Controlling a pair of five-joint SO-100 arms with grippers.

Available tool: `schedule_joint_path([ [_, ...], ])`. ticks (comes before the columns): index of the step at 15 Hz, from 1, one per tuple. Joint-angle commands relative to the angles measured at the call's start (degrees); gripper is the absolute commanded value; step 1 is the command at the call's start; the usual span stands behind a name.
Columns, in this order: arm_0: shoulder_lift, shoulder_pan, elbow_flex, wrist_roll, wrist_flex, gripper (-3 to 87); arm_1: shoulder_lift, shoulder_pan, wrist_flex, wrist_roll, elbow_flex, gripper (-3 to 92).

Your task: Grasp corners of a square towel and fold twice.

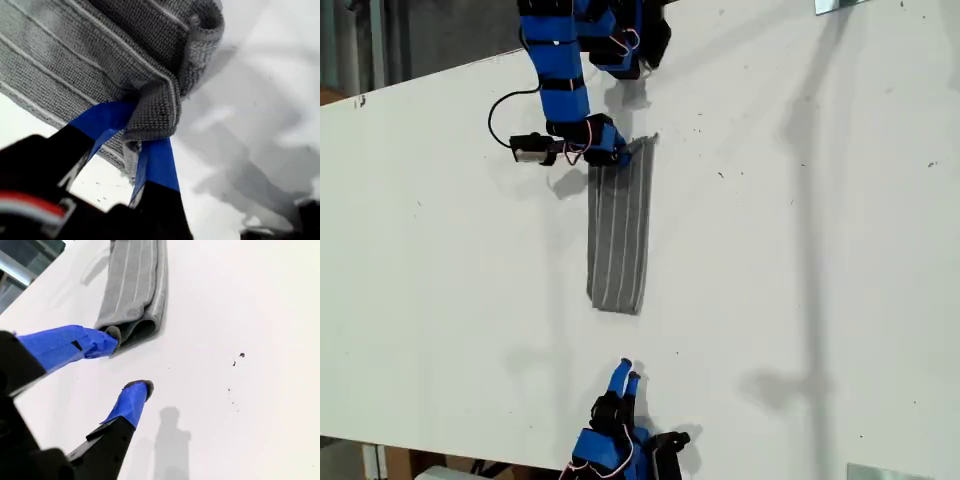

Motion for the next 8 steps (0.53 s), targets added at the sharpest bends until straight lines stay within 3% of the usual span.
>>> schedule_joint_path([
  [1, 0.7, 1.1, 0.8, -0.3, -0.2, 15.1, 11.8, -0.2, 11.3, 5.4, 1.8, -0.1],
  [5, -0.4, 1.1, 0.8, 0.2, -0.4, 15.1, 34.5, -1.1, 28.8, 8.0, -5.4, -0.1],
  [8, -2.0, 0.5, 2.8, 1.8, -3.6, 15.1, 42.6, -2.0, 25.4, 6.9, -7.5, -0.1],
])
